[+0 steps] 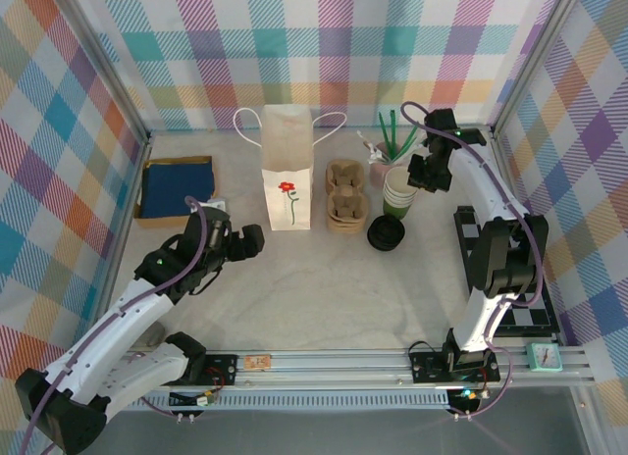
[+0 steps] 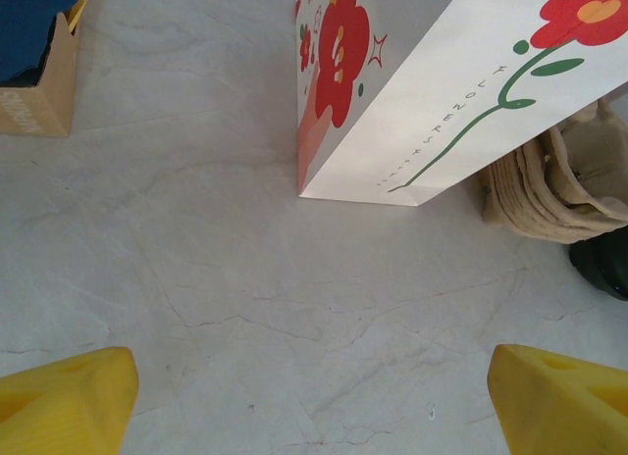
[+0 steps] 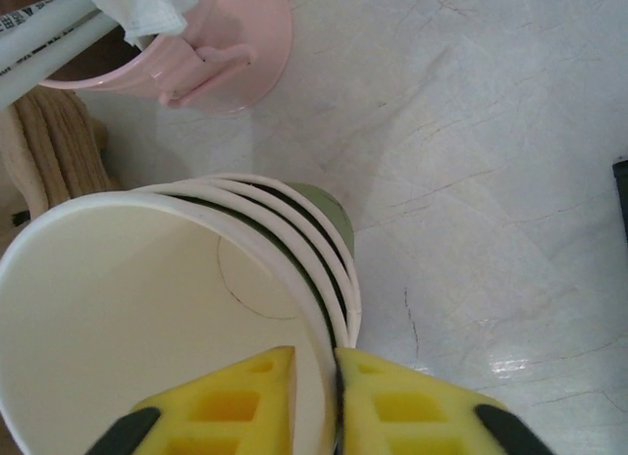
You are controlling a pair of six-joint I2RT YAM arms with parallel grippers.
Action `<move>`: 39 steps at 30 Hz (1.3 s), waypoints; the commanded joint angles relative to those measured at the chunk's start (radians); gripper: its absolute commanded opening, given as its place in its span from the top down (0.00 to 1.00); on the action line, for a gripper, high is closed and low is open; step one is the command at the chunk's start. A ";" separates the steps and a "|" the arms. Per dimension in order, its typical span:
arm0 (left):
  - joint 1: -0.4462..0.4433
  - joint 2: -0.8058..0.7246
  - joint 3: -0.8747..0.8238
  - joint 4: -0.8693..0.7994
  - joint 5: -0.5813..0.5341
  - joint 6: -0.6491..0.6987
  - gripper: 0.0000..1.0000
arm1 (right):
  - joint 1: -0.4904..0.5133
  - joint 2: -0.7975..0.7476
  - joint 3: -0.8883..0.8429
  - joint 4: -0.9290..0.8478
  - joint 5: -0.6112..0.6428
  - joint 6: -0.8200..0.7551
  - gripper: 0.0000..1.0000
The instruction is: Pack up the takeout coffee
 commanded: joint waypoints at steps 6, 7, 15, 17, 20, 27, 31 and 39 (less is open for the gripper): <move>-0.011 -0.003 0.012 -0.025 -0.008 0.015 0.09 | 0.023 -0.011 0.043 -0.039 0.018 -0.001 0.93; -0.011 -0.005 0.013 -0.027 -0.008 0.016 0.09 | 0.025 -0.009 0.050 -0.045 0.019 -0.002 0.94; -0.011 -0.005 0.034 -0.042 -0.013 0.027 0.08 | 0.029 -0.028 0.101 -0.089 0.019 -0.005 0.95; -0.011 -0.007 0.042 -0.047 -0.011 0.030 0.08 | 0.029 -0.039 0.125 -0.107 0.016 -0.006 0.95; -0.011 -0.005 0.060 -0.056 -0.012 0.036 0.09 | 0.030 -0.065 0.173 -0.141 0.015 -0.010 0.95; -0.011 -0.018 0.099 -0.063 0.002 0.045 0.09 | 0.088 -0.155 0.415 -0.344 0.039 -0.081 0.95; -0.011 -0.043 0.078 -0.040 0.033 0.025 0.10 | 0.208 -0.232 0.454 -0.461 0.043 -0.120 0.96; -0.012 -0.068 -0.025 0.018 0.093 -0.032 0.10 | 0.515 -0.427 -0.009 -0.366 0.063 -0.039 0.98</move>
